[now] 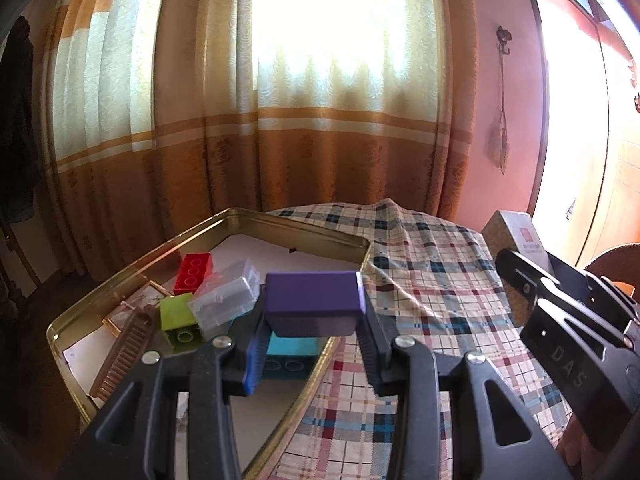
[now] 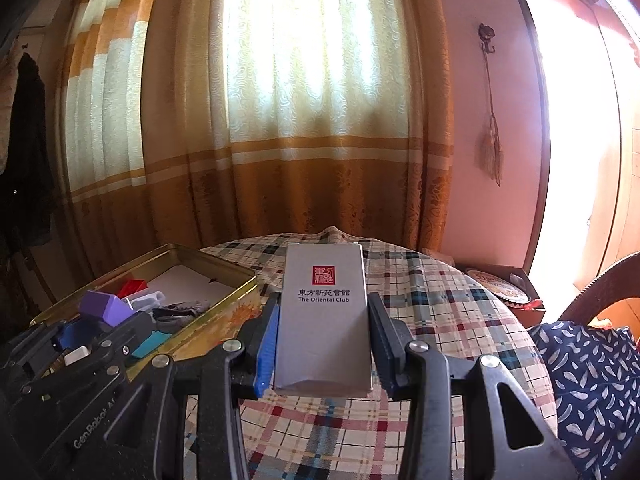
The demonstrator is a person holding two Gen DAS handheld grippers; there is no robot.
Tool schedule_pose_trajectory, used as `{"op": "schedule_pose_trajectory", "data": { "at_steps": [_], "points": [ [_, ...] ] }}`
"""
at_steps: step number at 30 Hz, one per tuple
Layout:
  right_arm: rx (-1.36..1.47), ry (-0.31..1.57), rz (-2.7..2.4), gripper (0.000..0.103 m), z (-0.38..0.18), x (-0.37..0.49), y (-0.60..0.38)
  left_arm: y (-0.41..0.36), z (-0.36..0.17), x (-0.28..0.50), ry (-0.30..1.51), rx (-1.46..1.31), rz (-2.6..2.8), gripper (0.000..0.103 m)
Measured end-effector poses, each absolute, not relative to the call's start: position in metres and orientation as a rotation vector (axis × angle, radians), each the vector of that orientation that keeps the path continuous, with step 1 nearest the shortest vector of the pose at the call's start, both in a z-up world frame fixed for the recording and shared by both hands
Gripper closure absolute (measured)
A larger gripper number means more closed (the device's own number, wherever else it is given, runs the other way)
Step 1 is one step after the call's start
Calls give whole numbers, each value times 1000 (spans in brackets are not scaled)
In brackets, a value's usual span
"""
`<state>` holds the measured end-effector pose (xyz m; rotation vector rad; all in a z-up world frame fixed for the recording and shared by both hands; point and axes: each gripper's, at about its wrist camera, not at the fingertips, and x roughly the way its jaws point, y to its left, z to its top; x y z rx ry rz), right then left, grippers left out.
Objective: Organize rigid objects
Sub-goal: 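Carry the purple cube and white box with both grippers to the gold tray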
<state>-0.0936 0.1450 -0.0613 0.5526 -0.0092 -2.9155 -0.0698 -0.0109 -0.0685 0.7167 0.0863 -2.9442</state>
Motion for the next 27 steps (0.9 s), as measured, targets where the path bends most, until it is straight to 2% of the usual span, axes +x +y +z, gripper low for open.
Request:
{"op": "schedule_pose_trajectory", "data": {
  "at_steps": [27],
  "points": [
    [501,9,-2861,59,-63,-80,126,-25,-67,-58,85,673,-2934,64]
  ]
}}
